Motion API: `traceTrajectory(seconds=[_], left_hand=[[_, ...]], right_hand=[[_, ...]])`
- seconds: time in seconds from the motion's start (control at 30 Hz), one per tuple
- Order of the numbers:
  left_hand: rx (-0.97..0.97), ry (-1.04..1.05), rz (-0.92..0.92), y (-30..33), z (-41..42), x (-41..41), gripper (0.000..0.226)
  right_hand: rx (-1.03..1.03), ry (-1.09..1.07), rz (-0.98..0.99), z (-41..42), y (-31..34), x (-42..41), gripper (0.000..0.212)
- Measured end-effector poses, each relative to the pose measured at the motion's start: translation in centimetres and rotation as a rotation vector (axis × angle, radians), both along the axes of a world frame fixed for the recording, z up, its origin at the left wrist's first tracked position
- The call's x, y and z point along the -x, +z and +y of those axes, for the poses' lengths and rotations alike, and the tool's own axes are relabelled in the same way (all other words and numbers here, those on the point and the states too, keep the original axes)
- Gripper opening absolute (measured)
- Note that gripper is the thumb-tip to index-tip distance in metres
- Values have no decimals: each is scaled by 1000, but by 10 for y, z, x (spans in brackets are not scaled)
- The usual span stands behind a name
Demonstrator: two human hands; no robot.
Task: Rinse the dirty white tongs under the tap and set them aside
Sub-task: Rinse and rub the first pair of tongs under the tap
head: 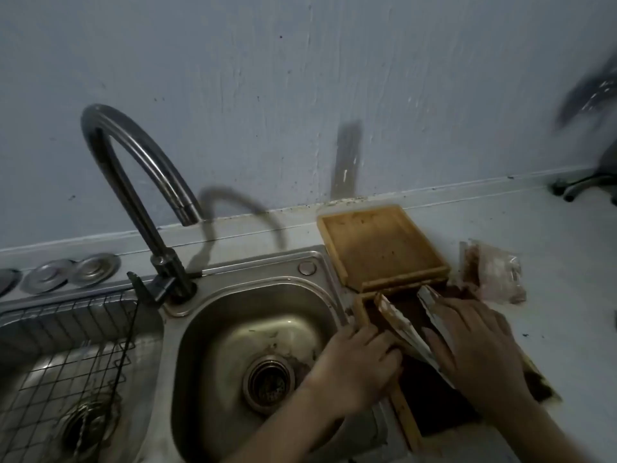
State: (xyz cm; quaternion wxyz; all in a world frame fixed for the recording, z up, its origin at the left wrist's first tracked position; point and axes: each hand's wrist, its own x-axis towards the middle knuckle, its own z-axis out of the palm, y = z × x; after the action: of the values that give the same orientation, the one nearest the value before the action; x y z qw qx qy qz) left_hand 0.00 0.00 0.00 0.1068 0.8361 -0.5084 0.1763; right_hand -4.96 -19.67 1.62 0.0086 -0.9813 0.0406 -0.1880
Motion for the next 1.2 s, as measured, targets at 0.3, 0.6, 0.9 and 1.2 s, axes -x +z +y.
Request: traceTrajectory(seconds=[0.3, 0.6, 0.9, 1.2], left_hand=[[-325, -69, 131, -12, -16, 2, 23], [-331, -71, 326, -9, -14, -7, 27], [-141, -37, 443, 17, 8, -28, 27], [201, 235, 422, 48, 73, -45, 31]], right_hand=[[-37, -181, 318, 9, -37, 4, 35], [-79, -210, 322, 15, -33, 1, 24], [-269, -79, 0, 26, 1, -7, 16], [-1177, 180, 246, 81, 37, -46, 8]])
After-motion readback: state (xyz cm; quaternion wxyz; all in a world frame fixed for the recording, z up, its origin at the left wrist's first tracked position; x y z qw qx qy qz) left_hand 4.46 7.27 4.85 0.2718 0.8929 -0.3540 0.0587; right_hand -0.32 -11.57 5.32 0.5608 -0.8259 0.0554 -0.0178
